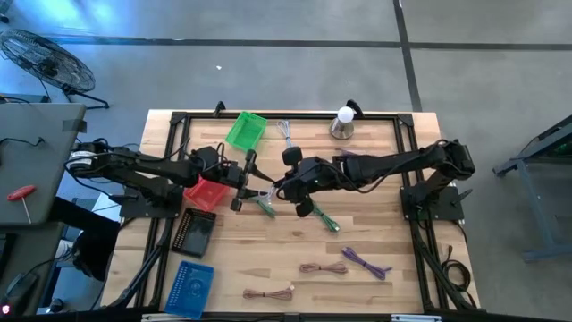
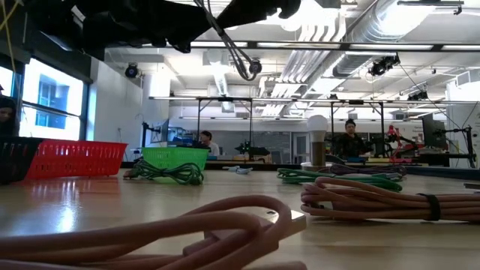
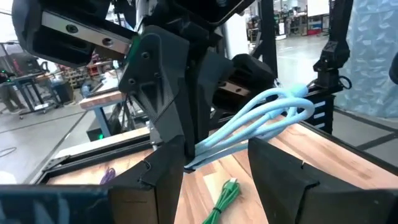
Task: Pick & Place USB Port
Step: Put the bottom light blue charger cable into the blue bin
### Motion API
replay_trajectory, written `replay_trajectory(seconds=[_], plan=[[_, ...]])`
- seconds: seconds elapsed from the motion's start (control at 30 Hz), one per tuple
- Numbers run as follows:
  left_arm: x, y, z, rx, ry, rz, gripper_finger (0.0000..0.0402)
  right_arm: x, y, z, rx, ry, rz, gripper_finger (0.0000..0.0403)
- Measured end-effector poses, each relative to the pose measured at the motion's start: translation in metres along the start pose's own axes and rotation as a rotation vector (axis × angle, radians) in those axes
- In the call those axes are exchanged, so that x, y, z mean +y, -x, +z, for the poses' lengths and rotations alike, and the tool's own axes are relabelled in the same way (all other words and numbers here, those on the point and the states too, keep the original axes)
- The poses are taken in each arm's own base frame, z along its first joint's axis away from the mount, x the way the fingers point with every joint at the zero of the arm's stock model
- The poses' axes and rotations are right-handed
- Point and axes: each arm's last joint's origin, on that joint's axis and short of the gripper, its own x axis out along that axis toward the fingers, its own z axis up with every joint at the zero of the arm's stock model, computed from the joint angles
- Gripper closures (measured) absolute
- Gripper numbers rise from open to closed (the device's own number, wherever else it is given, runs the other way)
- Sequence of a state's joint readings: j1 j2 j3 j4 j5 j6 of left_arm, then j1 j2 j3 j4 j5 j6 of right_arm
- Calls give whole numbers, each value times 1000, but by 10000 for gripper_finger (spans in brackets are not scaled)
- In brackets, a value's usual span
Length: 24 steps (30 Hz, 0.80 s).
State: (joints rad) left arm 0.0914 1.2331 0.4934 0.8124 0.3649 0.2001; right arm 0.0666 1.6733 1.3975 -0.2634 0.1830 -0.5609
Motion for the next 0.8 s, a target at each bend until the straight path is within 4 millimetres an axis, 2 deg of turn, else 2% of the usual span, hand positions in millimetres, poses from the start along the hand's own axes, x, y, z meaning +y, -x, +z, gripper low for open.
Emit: replay_trajectory(seconds=[0.57, 0.7, 0.8], plan=[[0, 0, 8, -83, -44, -5, 234, -2, 0, 2, -32, -8, -3, 402], [1, 0, 8, -80, -64, -1, 283, -2, 0, 3, -45, -9, 9, 402], [1, 0, 7, -75, -87, 6, 361, -1, 0, 3, -52, -9, 21, 401]])
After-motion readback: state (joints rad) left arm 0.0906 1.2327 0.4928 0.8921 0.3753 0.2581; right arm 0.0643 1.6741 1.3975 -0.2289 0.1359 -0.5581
